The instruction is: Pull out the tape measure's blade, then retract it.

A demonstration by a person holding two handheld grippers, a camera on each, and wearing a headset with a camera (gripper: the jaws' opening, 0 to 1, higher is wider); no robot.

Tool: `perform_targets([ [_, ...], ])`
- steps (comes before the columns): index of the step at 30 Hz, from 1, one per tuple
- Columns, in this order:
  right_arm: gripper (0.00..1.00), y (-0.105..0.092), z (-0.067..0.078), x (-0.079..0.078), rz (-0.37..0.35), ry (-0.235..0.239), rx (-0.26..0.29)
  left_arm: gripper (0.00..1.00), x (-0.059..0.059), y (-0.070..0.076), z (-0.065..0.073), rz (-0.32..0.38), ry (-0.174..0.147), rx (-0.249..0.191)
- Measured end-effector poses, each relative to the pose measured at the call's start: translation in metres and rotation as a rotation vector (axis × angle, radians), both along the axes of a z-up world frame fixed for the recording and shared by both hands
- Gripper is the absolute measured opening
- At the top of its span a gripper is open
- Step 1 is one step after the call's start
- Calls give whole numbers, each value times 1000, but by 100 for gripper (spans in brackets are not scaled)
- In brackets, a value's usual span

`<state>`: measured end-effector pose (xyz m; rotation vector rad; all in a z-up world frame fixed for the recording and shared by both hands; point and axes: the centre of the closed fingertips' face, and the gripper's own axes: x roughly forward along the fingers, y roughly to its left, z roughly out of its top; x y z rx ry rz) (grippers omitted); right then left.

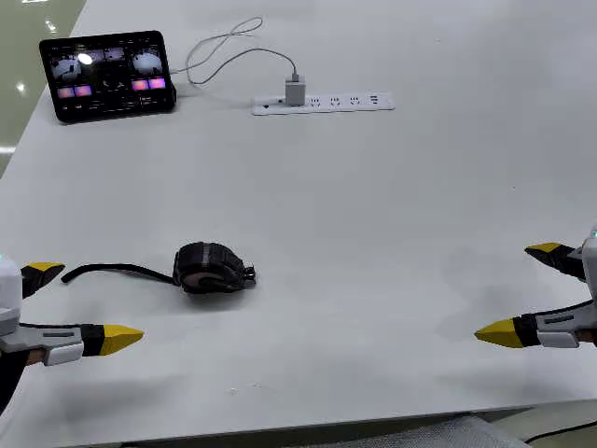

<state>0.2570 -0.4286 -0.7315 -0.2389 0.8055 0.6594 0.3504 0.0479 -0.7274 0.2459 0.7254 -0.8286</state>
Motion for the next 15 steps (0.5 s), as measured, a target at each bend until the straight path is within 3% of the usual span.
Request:
perform_targets([
  [15,99,-1,-2,-2,3,14,-7,99,3,2,0,-11,-8,12],
])
